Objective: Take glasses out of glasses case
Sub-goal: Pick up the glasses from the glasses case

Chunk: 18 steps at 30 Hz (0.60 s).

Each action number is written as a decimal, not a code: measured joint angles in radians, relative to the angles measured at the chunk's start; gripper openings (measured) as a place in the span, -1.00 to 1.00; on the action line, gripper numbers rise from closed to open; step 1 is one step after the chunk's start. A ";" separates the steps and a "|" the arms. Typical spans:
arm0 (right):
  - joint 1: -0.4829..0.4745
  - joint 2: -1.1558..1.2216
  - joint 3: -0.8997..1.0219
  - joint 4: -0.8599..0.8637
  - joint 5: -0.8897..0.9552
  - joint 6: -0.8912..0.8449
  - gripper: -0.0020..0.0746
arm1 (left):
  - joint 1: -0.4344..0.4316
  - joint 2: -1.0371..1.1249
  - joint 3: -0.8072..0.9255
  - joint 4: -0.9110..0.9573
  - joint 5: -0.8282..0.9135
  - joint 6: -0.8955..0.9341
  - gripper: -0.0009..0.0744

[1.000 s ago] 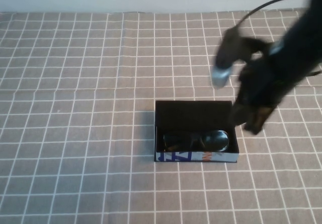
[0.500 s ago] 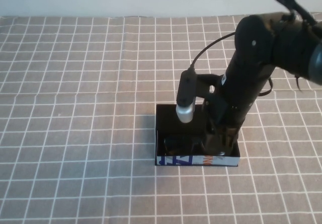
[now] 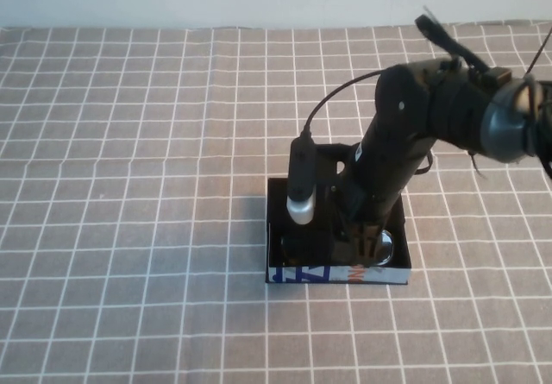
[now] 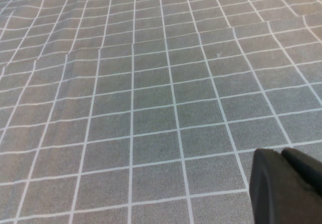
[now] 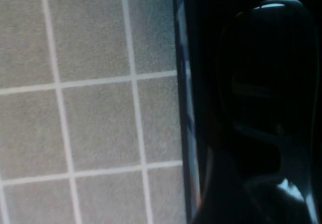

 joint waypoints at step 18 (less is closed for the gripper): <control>0.000 0.066 0.000 0.002 -0.062 -0.003 -0.25 | 0.000 0.000 0.000 0.000 0.000 0.000 -0.99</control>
